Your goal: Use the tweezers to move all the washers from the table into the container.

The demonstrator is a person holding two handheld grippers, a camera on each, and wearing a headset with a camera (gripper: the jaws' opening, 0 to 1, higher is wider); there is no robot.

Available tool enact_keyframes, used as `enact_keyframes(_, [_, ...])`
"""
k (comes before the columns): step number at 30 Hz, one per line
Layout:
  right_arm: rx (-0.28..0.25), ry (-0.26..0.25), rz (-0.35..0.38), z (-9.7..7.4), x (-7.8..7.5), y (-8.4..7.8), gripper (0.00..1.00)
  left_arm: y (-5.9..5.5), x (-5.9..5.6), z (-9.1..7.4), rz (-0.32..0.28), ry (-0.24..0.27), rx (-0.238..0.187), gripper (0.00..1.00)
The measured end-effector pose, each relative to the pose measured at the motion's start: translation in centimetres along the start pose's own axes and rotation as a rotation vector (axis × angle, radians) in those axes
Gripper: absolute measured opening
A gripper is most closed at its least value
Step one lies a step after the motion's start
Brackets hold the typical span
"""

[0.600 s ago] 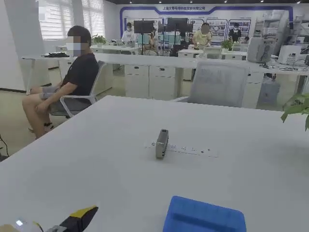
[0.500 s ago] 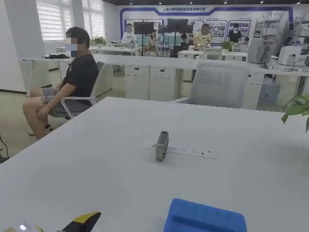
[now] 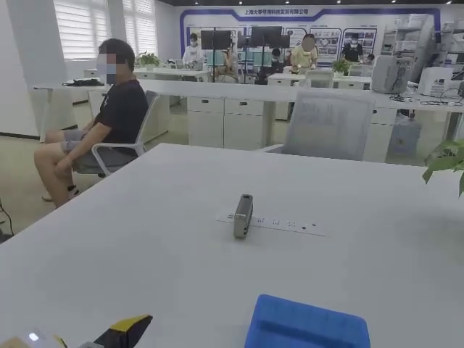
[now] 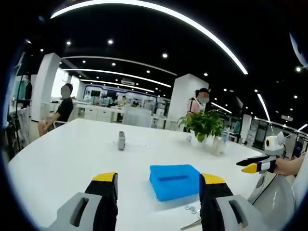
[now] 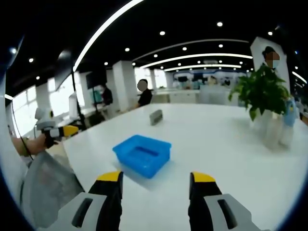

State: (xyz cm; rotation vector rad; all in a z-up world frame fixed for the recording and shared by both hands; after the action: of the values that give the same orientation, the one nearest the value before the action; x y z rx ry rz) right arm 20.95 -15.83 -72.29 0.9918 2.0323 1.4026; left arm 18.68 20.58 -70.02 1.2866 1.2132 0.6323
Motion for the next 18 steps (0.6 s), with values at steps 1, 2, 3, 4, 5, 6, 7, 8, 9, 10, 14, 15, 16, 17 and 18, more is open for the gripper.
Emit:
enact_keyframes(1, [0.001,0.0,0.0,0.01,0.02,-0.01,0.53,0.01,0.01,0.0,-0.001,0.0,0.0,0.69])
enact_keyframes(2, [0.001,0.0,-0.001,0.02,0.06,-0.02,0.53,0.02,0.0,0.0,-0.002,-0.001,-0.002,0.69])
enact_keyframes(3, [0.001,0.0,-0.001,0.03,0.07,-0.02,0.52,0.04,0.01,-0.01,-0.002,-0.001,-0.002,0.68])
enact_keyframes(4, [0.002,0.001,-0.002,0.04,0.11,-0.04,0.52,0.03,0.01,-0.01,-0.003,-0.001,-0.002,0.68])
enact_keyframes(5, [0.003,0.0,-0.002,0.05,0.13,-0.04,0.52,0.03,0.02,-0.02,-0.004,-0.001,-0.003,0.68])
enact_keyframes(6, [0.003,0.0,-0.003,0.06,0.16,-0.05,0.52,0.03,0.02,-0.01,-0.005,-0.001,-0.003,0.68])
enact_keyframes(7, [0.003,0.0,-0.004,0.06,0.18,-0.06,0.52,0.02,0.02,-0.01,-0.005,-0.002,-0.002,0.68])
enact_keyframes(8, [0.003,-0.001,-0.003,0.07,0.21,-0.06,0.52,0.03,0.02,-0.01,-0.005,-0.002,-0.002,0.68])
enact_keyframes(9, [0.003,-0.001,-0.004,0.08,0.22,-0.06,0.52,0.03,0.02,0.0,-0.004,-0.002,-0.002,0.68])
enact_keyframes(10, [0.003,-0.001,-0.004,0.08,0.24,-0.07,0.52,0.03,0.01,0.0,-0.005,-0.002,-0.002,0.68])
enact_keyframes(14, [0.004,-0.001,-0.005,0.09,0.23,-0.06,0.52,-0.01,0.01,0.01,-0.005,-0.003,0.001,0.67])
enact_keyframes(15, [0.004,-0.001,-0.005,0.08,0.21,-0.07,0.52,-0.02,0.0,0.0,-0.005,-0.003,0.002,0.67])
enact_keyframes(16, [0.004,-0.001,-0.005,0.08,0.19,-0.07,0.52,-0.03,0.0,0.0,-0.004,-0.004,0.002,0.67])
enact_keyframes(17, [0.004,-0.002,-0.005,0.07,0.17,-0.06,0.52,-0.02,0.0,0.0,-0.004,-0.004,0.002,0.67])
enact_keyframes(18, [0.005,-0.002,-0.006,0.06,0.16,-0.06,0.52,-0.01,0.0,0.0,-0.004,-0.004,0.001,0.67])
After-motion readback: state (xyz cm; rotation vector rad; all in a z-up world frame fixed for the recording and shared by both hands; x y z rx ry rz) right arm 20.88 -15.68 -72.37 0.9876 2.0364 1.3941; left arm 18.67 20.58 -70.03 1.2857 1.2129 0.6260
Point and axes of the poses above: the centre of the closed fingertips' face, and the gripper's own axes: z roughly forward along the fingers, x roughly to its left, y roughly out of its top, the point moved 7 cm from there along -z, roughly backward along the fingers, and after that the axes turned 7 degrees about -z, right-handed, at the moved point
